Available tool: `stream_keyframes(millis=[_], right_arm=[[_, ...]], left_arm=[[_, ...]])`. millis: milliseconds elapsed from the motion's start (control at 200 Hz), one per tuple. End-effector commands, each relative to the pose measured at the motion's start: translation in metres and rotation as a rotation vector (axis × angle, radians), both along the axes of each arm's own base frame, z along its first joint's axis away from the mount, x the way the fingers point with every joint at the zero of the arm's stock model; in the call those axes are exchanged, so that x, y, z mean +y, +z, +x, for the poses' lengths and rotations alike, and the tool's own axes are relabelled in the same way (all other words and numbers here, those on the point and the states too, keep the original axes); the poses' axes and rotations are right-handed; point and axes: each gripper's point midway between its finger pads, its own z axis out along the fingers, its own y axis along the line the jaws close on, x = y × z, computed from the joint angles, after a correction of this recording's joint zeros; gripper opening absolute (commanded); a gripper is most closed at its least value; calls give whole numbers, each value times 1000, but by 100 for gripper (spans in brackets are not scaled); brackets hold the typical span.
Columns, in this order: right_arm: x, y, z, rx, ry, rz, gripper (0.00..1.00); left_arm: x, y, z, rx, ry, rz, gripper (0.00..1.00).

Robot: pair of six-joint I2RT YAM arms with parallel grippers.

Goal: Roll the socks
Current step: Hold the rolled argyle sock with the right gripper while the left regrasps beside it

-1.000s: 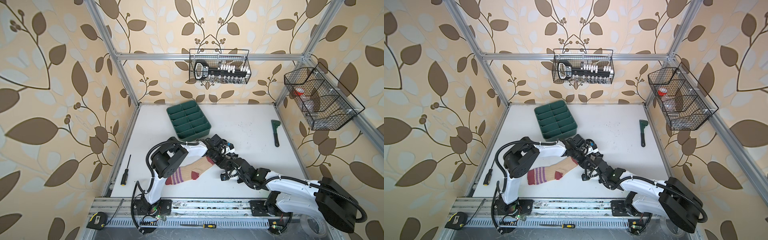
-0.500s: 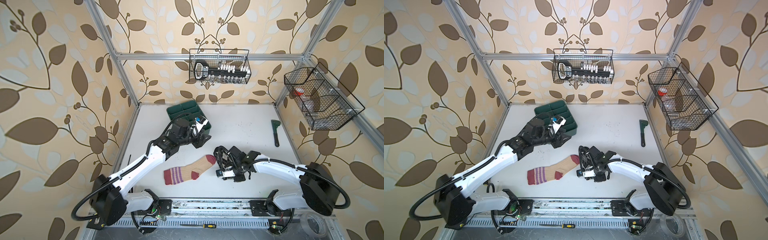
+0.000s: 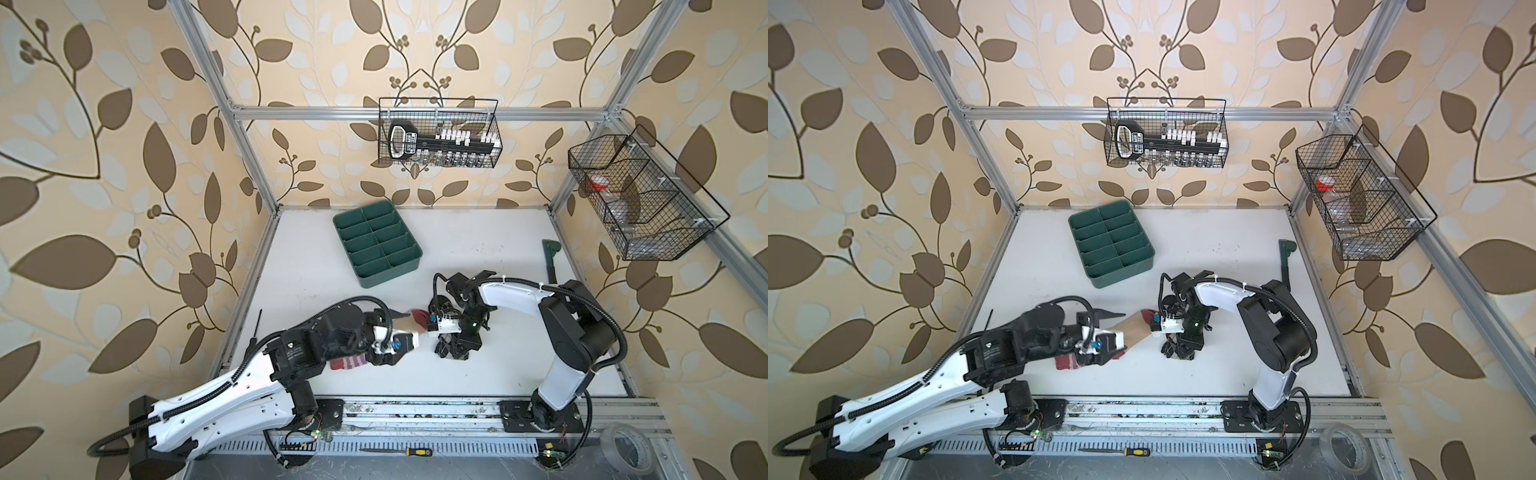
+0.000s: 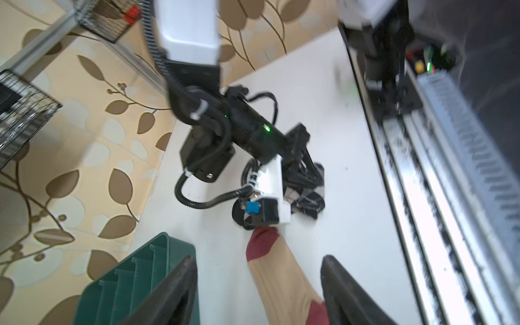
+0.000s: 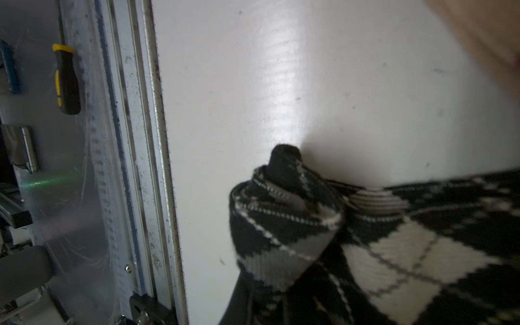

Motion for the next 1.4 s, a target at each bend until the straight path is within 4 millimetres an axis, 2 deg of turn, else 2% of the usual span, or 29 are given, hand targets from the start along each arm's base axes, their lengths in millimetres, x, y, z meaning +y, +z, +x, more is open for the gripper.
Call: stream_keyframes(millis=[0, 130, 295, 430, 460, 465, 535, 780, 1185, 1395], right_arm=[[1, -4, -5, 72, -13, 8, 0], [3, -11, -5, 98, -21, 1, 0], [6, -14, -4, 123, -26, 6, 0], [6, -14, -5, 116, -24, 15, 0], [6, -15, -5, 111, -25, 16, 0], [6, -15, -5, 111, -25, 17, 0], [7, -14, -3, 106, -30, 24, 0], [9, -14, 2, 105, -41, 35, 0], [10, -14, 5, 105, -49, 39, 0], [9, -13, 4, 108, -53, 36, 0]], left_arm=[[-7, -26, 7, -264, 12, 134, 74], [-38, -51, -1, -372, 7, 133, 74], [-67, -82, 11, -377, 82, 136, 70], [-88, -98, 16, -361, 98, 115, 67], [-92, -96, 18, -350, 112, 90, 67], [-92, -100, 18, -346, 112, 99, 67], [-96, -111, 21, -316, 125, 98, 66], [-102, -115, 34, -191, 124, 74, 60], [-112, -146, 19, -47, 50, 103, 54], [-117, -161, 26, -21, 88, 114, 47]])
